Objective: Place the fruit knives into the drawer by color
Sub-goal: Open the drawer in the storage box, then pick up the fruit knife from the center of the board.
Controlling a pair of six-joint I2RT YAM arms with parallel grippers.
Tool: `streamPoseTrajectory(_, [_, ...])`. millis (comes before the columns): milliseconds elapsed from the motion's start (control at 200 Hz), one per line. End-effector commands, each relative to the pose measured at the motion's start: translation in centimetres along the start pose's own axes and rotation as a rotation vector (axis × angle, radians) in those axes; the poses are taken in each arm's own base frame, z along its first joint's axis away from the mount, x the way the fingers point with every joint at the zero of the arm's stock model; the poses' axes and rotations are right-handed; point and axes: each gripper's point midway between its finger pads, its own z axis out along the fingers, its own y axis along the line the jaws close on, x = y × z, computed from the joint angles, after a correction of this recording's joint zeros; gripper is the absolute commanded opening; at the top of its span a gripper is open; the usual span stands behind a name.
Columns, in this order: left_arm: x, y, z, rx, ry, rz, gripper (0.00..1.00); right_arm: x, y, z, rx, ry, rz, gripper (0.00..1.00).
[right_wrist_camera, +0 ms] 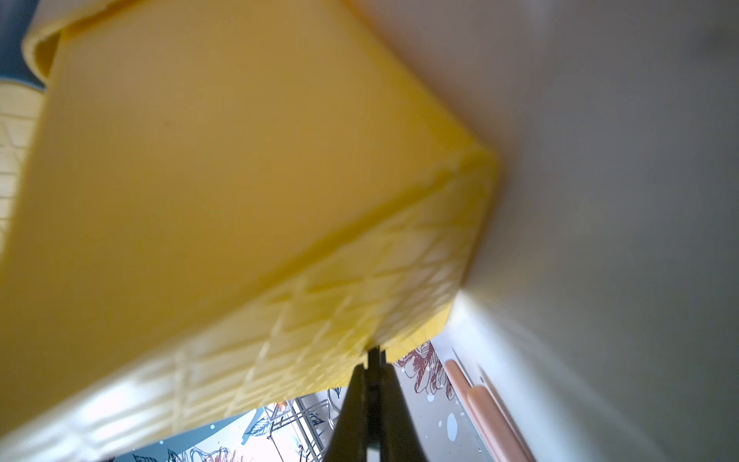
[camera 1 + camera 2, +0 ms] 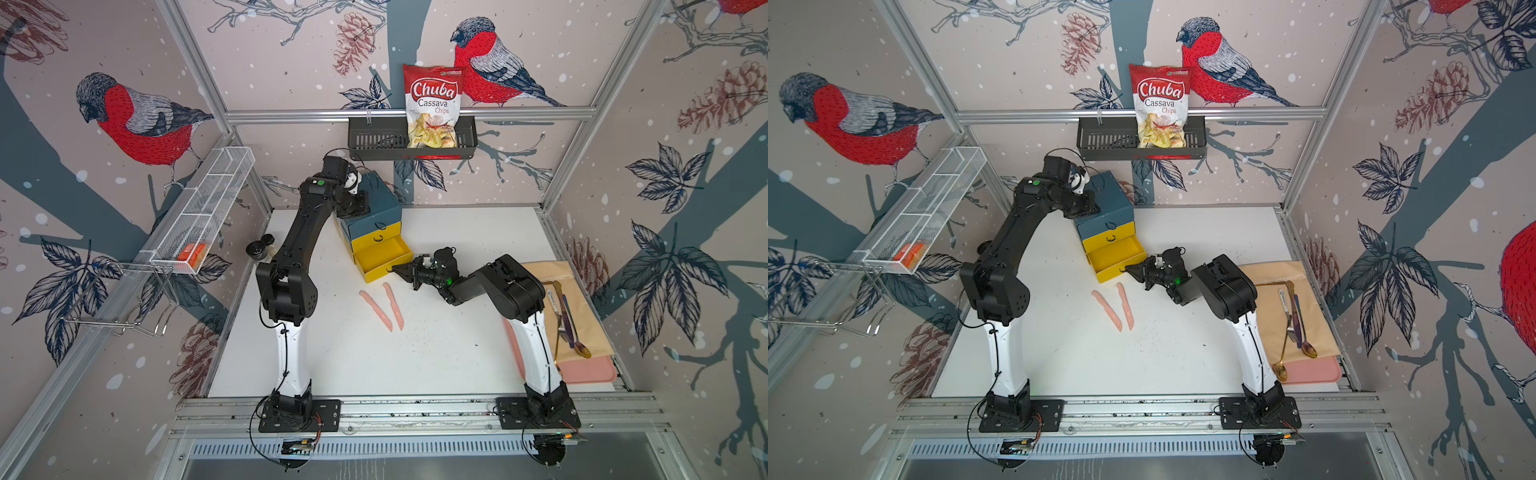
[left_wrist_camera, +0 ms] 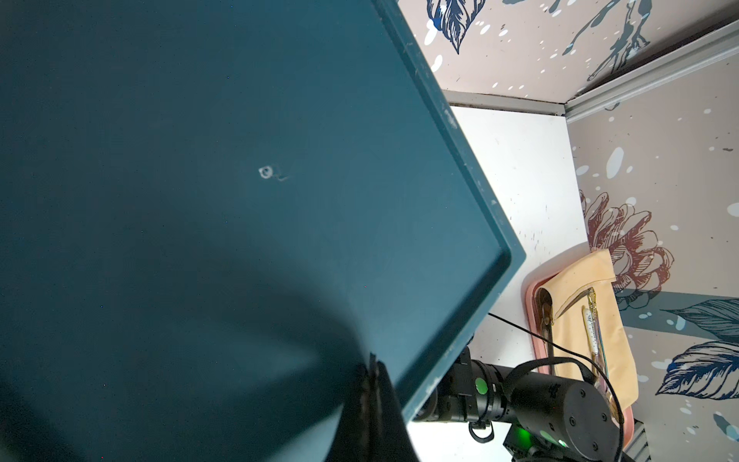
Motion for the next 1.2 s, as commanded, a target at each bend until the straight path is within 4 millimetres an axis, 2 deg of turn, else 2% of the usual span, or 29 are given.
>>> streamPoseTrajectory(0, [0.6,0.4,0.0,-0.011,0.024,-0.016,0.00,0.9,0.5,-0.6,-0.013,0.010,-0.016,0.02])
streamPoseTrajectory(115, [0.7,0.4,0.1,-0.012,0.027,-0.019,0.00,1.2,0.4,-1.0,-0.009,0.012,-0.016,0.04])
streamPoseTrajectory(195, [0.7,0.4,0.0,-0.009,0.027,-0.018,0.00,1.4,1.2,-1.0,-0.031,0.020,-0.037,0.20])
streamPoseTrajectory(245, [0.7,0.4,0.0,-0.009,0.029,-0.021,0.00,1.4,1.8,-1.1,-0.035,0.021,-0.052,0.35])
streamPoseTrajectory(300, [0.7,0.3,-0.1,-0.008,0.029,-0.020,0.02,1.5,2.0,-1.4,-0.027,0.014,-0.064,0.43])
streamPoseTrajectory(345, [0.7,0.3,-0.3,-0.011,0.025,-0.020,0.09,1.7,2.2,-1.7,-0.027,0.012,-0.063,0.49])
streamPoseTrajectory(380, [0.7,0.3,-0.4,-0.013,0.025,-0.019,0.19,2.0,2.5,-2.1,-0.038,0.010,-0.056,0.52])
streamPoseTrajectory(520, [0.4,-0.2,-1.3,-0.013,0.004,-0.017,0.50,3.5,3.4,-3.4,-0.047,0.028,-0.085,0.57])
streamPoseTrajectory(645, [0.2,-1.2,-2.9,-0.016,-0.021,-0.001,0.70,4.9,3.8,-4.1,0.019,0.053,-0.172,0.58])
streamPoseTrajectory(761, [0.9,-2.0,-4.4,-0.004,-0.025,0.000,0.78,5.6,3.3,-4.7,0.146,0.067,-0.293,0.59])
streamPoseTrajectory(911, [2.9,-3.0,-6.6,0.017,-0.039,-0.003,0.86,6.2,1.5,-5.2,0.397,0.084,-0.474,0.59])
streamPoseTrajectory(1061, [6.3,-3.3,-9.1,0.044,-0.069,-0.025,0.93,6.6,-0.5,-5.7,0.633,0.088,-0.646,0.60])
streamPoseTrajectory(1196, [10.6,-3.1,-10.7,0.071,-0.086,-0.059,0.96,6.6,-1.8,-6.1,0.789,0.074,-0.780,0.60])
